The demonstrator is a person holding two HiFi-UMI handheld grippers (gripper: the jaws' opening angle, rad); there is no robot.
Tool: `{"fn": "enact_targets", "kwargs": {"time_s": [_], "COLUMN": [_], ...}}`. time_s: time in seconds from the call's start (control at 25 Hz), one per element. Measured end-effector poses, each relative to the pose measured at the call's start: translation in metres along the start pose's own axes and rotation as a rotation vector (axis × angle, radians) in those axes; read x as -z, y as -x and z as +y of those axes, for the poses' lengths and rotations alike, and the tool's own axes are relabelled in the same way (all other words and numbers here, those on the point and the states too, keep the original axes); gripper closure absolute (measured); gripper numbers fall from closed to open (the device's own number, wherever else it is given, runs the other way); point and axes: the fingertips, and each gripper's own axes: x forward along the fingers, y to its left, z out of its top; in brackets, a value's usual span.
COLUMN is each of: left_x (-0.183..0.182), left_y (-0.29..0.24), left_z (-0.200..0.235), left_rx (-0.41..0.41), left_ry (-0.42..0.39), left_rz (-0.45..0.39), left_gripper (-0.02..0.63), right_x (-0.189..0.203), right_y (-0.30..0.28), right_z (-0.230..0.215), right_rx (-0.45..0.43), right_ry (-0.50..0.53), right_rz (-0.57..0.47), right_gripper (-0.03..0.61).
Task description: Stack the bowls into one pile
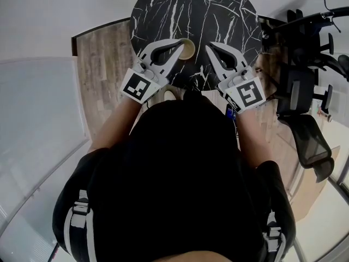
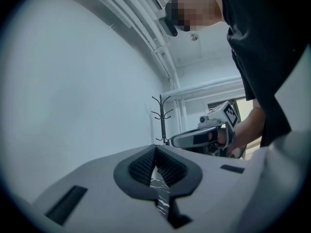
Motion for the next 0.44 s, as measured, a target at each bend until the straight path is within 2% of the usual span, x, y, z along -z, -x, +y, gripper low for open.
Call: {"fn": "enact_targets", "kwargs": {"time_s": [0.44], "left_x": [0.0008], "left_y": [-0.0005], "left_z": [-0.0011], "left_rx": [0.005], "left_ry": [-0.012], "left_rz": [0.009], "left_gripper": [0.609], "right_x": [-0.0007], "right_y": [-0.0002], "right_z": [-0.0008], "right_rx": [-0.001], "right_ry": [-0.004], "right_rz": [0.0], "right_gripper": [0.575]}}
